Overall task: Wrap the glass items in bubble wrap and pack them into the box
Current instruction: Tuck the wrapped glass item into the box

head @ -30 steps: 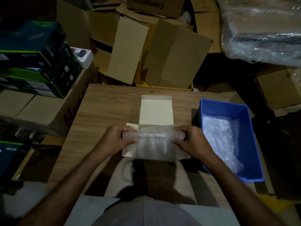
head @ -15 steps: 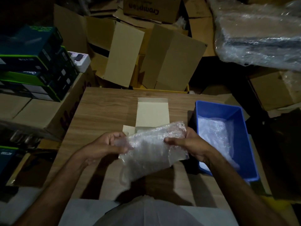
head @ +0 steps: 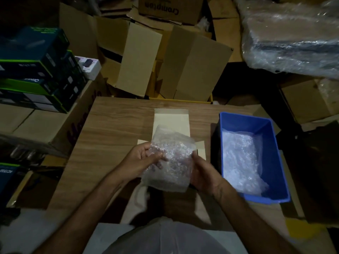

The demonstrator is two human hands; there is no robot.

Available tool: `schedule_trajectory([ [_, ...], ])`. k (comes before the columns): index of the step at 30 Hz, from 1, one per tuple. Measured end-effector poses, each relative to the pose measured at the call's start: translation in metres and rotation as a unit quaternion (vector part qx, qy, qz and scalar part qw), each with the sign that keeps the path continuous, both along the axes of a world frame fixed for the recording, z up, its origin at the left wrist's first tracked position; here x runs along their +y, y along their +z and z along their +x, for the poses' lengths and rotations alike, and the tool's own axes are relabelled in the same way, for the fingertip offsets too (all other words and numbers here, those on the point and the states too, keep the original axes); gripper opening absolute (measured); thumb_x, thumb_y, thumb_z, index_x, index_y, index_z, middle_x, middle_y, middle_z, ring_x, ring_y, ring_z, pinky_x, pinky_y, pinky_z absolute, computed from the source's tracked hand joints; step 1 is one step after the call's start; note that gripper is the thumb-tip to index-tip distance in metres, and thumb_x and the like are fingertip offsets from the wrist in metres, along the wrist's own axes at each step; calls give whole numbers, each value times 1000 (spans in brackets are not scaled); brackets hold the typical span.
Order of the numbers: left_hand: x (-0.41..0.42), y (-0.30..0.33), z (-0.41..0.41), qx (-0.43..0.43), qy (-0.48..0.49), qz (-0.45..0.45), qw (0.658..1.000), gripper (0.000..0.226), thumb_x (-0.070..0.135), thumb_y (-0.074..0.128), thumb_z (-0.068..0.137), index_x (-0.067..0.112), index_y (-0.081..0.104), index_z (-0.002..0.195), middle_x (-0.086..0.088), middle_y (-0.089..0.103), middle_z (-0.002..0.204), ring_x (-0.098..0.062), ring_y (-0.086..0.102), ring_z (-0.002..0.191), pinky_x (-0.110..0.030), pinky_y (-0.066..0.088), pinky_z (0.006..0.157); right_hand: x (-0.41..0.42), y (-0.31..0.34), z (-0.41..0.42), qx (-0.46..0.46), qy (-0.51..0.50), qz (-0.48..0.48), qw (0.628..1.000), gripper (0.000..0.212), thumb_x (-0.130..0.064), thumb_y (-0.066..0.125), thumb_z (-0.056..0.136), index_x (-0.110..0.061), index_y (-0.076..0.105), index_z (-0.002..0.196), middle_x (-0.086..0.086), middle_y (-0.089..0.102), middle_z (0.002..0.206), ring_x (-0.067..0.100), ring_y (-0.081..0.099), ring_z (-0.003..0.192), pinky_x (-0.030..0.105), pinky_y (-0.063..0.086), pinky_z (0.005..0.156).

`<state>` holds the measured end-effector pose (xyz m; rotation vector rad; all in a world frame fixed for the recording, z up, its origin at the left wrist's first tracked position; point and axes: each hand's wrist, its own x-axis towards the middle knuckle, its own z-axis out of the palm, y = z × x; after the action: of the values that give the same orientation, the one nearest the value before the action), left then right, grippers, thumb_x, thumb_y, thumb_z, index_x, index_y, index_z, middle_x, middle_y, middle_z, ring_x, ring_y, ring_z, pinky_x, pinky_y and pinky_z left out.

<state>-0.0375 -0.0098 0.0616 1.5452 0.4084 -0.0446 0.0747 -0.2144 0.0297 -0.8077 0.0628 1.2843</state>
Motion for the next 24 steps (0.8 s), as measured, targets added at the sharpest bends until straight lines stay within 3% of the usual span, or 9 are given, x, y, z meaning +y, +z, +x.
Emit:
schedule_trajectory([
  [3, -9, -11, -8, -13, 81, -11, 997, 21, 7, 65, 94, -2, 62, 113, -15, 77, 100, -18, 72, 77, -25, 57, 66, 8, -3, -6, -112, -40, -86, 989, 88, -27, 94, 67, -8, 52, 142, 24, 63, 134, 45, 55, 129, 57, 43, 111],
  [5, -15, -8, -11, -17, 134, -33, 990, 25, -4, 66, 91, 4, 55, 112, -9, 79, 94, -14, 74, 78, -24, 57, 67, 9, -2, -5, -188, -85, -144, 968, 83, -18, 88, 74, -15, 46, 146, 19, 71, 120, 37, 68, 114, 47, 54, 100],
  [8, -14, -4, -17, -13, 132, 5, 991, 68, -11, 70, 85, 25, 42, 135, 4, 71, 95, 3, 71, 81, -17, 55, 65, 4, -6, -7, -333, -82, -116, 932, 94, 1, 79, 83, -29, 27, 155, 16, 69, 98, 27, 69, 86, 35, 59, 80],
  [10, -6, -5, -19, -16, 77, 35, 996, 85, -9, 77, 80, 34, 42, 145, 7, 64, 104, -3, 70, 88, -20, 57, 71, -2, -8, -6, -401, -54, -91, 910, 95, 8, 78, 81, -29, 31, 155, 16, 67, 97, 25, 65, 83, 34, 57, 79],
  [13, 4, -3, -18, 3, 0, 204, 979, 55, 10, 86, 77, 36, 68, 122, 1, 72, 106, -22, 71, 95, -43, 61, 84, -4, -5, -5, -515, -12, -141, 845, 63, -3, 85, 78, -25, 62, 131, -4, 71, 109, 11, 71, 96, 25, 58, 79],
  [16, 10, 3, -17, -7, -42, 370, 928, 17, 24, 83, 81, 24, 77, 97, 5, 63, 98, -7, 62, 92, -38, 55, 82, -3, -1, 0, -630, 17, -175, 756, 9, -23, 81, 85, -17, 76, 90, -6, 69, 84, 9, 66, 78, 27, 52, 65],
  [18, 12, 12, -17, -16, -62, 339, 939, 15, 32, 76, 87, 24, 73, 98, 11, 59, 111, -1, 57, 107, -26, 52, 86, -6, 7, 6, -609, 45, -165, 775, 23, -29, 77, 89, -10, 73, 77, 6, 69, 76, 20, 66, 72, 40, 55, 63],
  [22, 2, 20, -17, 2, -64, 23, 998, 18, 11, 60, 98, 14, 65, 115, 3, 75, 103, -13, 70, 96, -28, 55, 80, -13, 25, 3, -332, 35, -106, 936, 27, -23, 69, 95, -8, 68, 117, 8, 76, 107, 23, 74, 96, 34, 61, 74],
  [24, -2, 12, -18, 18, -78, -12, 997, 32, 10, 62, 97, 15, 59, 129, -10, 74, 107, -28, 70, 98, -40, 55, 81, -9, 17, -1, -307, 5, -114, 945, 30, -26, 69, 95, -12, 63, 121, 11, 73, 113, 28, 73, 100, 41, 62, 79],
])
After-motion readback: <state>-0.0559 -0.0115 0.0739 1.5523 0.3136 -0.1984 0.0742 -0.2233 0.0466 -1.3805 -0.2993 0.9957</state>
